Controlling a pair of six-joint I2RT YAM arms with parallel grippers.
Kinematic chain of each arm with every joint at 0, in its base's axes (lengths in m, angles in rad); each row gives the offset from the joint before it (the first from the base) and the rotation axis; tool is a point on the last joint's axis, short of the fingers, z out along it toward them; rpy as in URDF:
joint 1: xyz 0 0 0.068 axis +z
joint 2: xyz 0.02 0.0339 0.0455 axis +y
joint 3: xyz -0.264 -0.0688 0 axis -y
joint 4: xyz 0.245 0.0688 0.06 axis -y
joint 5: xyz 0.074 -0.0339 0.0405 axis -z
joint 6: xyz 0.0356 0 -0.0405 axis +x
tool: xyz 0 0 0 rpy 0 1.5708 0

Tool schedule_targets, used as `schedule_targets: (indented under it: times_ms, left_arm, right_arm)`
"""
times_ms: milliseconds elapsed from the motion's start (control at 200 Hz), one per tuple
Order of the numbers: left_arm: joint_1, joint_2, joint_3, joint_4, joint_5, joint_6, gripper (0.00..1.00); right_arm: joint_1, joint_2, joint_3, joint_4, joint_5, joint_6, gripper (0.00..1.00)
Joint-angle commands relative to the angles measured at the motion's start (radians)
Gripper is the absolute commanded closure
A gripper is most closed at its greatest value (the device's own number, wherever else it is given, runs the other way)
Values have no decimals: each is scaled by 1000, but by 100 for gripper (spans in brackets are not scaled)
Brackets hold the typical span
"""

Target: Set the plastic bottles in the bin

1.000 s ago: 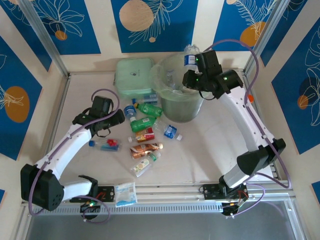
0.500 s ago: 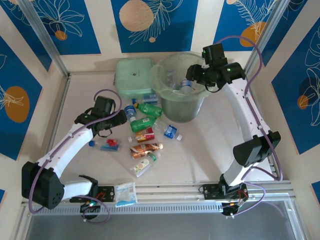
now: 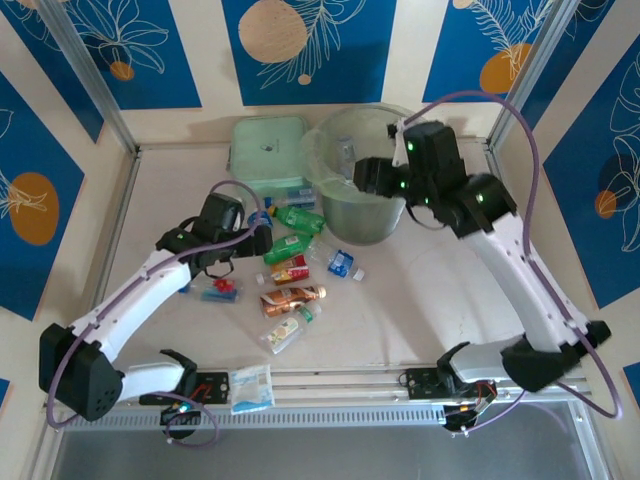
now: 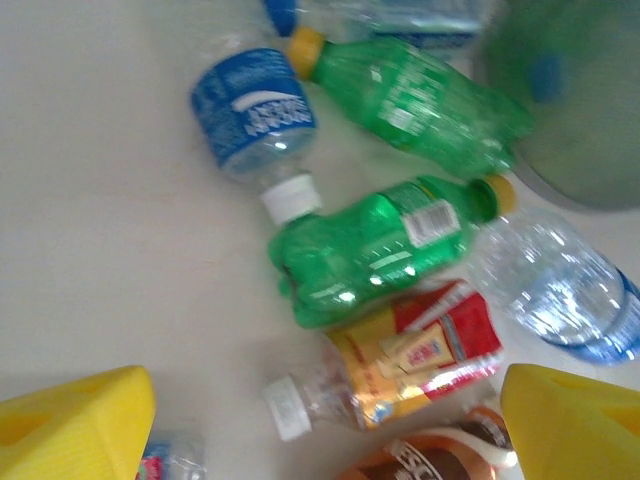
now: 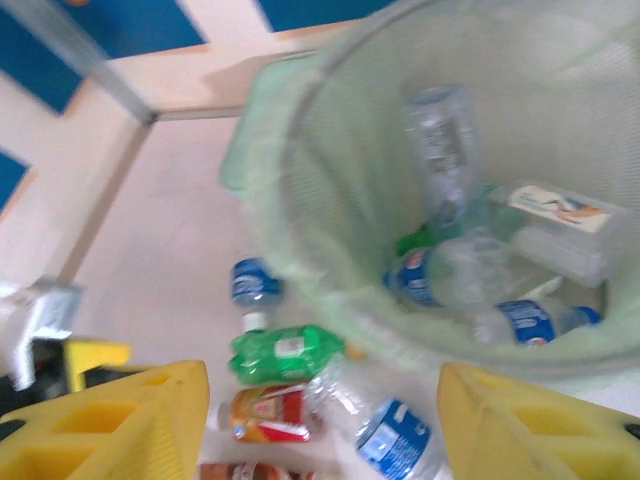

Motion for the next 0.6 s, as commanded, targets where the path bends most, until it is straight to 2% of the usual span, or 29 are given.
schedule_targets:
  times_ms: [0, 105, 255, 435, 595]
  left_arm:
    - [-77, -35, 35, -37, 42, 77, 10]
    - [-180, -35, 23, -65, 20, 89, 10]
    - [-331, 0, 0, -112, 19, 85, 10]
    - [-501, 38, -13, -209, 27, 104, 10]
    - [-578, 45, -60, -253, 42, 79, 5]
  right_arm:
    - [69, -77, -106, 56, 62, 7, 37]
    - [114, -171, -218, 69, 97, 72, 37]
    - [118, -275, -330, 63, 125, 135, 37]
    - [102, -317, -342, 20, 146, 140, 36]
    - [85, -315, -347, 24, 144, 138, 32]
